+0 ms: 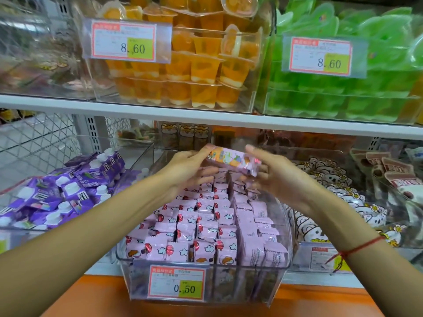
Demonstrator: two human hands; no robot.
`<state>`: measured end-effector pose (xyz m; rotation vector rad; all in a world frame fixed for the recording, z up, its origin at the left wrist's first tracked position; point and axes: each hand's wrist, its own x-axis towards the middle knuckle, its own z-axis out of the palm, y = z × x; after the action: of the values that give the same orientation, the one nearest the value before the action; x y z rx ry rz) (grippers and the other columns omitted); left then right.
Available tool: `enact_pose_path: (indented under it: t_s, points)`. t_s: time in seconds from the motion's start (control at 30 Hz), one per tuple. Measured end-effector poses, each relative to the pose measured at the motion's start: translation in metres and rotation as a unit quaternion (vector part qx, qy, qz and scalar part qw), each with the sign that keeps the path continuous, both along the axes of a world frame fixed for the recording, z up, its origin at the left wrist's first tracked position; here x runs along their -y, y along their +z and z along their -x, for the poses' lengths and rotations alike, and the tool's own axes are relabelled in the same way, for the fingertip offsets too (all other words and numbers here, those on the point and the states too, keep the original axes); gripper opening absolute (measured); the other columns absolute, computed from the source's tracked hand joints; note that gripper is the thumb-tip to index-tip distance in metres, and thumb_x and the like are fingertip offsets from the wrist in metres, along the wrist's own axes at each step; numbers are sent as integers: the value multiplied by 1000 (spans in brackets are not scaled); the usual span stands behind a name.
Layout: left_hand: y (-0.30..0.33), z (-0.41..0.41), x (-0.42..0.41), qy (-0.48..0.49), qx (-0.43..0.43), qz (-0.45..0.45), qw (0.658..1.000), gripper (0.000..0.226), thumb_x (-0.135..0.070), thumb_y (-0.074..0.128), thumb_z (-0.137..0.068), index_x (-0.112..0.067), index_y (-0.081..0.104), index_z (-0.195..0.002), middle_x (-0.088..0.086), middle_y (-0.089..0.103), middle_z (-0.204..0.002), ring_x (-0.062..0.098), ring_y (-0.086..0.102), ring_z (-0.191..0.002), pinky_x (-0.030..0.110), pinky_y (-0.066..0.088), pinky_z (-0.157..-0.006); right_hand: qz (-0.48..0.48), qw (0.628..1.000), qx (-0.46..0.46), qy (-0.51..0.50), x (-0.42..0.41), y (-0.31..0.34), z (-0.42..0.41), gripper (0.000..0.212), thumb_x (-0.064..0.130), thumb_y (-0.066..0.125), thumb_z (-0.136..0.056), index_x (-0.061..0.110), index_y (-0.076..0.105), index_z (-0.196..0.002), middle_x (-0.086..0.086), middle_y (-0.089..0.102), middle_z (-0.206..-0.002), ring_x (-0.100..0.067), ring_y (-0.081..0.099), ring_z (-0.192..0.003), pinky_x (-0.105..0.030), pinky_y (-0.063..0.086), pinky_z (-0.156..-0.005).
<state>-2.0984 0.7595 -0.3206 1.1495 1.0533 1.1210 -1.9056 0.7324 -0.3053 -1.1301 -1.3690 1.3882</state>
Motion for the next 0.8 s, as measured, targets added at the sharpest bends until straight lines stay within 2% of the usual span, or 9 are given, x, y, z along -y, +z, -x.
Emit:
enact_pose_path:
  t_s: [0.1,0.17,0.27,0.33,0.43,0.57,0.63,0.73,0.8]
  points:
    - [-5,-5,-8,-11,-65,-14,998,41,-45,53,-91,-10,63,-113,3,73,-93,9,71,-77,23,57,-64,-68,995,15,-74,-1,-3,-1,36,23,71,-81,7,62,-112,-7,75,-93,-18,70,-81,-23,55,-73]
    - [-9,-6,-18,-1,-198,-85,976,40,-43,42,-97,-13,61,-116,1,70,-99,14,68,-89,32,55,-80,-93,985,19,-141,-4,-8,-2,23,14,67,-86,6,63,-107,-7,74,-93,-17,71,-83,-20,57,-69]
    - [-13,-5,-40,13,-460,-222,860,29,-28,35,-101,-22,53,-124,-1,59,-117,17,57,-97,32,48,-82,-147,956,82,-241,-14,-16,-8,23,13,66,-86,12,64,-109,-3,70,-101,-17,68,-93,-29,55,-82]
    - [-17,-7,-57,-20,-545,-241,802,30,-24,38,-100,-25,51,-127,3,54,-124,21,50,-108,35,43,-91,-177,942,119,-260,-21,-17,-10,27,12,66,-87,16,63,-113,-4,66,-112,-22,62,-104,-38,49,-94]
    - [-26,-14,-74,-82,-631,-217,740,37,-29,37,-99,-29,43,-136,4,36,-146,29,27,-136,50,25,-111,-196,927,173,-270,-31,-15,-11,31,15,65,-87,17,60,-118,-5,65,-108,-16,60,-82,-20,50,-67]
    - [-39,-19,-82,-120,-682,-219,687,42,-38,32,-99,-30,38,-140,2,25,-152,28,17,-140,49,15,-114,-230,906,247,-256,-45,-14,-10,29,13,63,-88,16,56,-117,-1,59,-85,-4,48,-59,-5,35,-39]
    - [-38,-18,-79,-121,-680,-239,682,44,-39,30,-99,-31,36,-142,1,25,-152,27,18,-139,46,17,-112,-246,890,298,-241,-51,-14,-9,30,13,62,-89,13,51,-116,6,51,-78,-7,47,-60,-7,35,-43]
    - [-34,-11,-70,-120,-668,-268,683,41,-39,31,-98,-36,42,-138,1,26,-151,25,18,-137,43,22,-107,-252,882,344,-199,-59,-14,-1,28,11,63,-88,12,45,-109,-3,54,-89,-17,54,-69,-11,41,-52]
    - [-34,-6,-63,-132,-681,-264,670,42,-39,31,-98,-39,37,-140,0,23,-152,27,16,-138,45,20,-109,-248,878,378,-156,-66,-15,8,27,8,63,-87,10,46,-108,-7,57,-94,-25,60,-82,-28,49,-67]
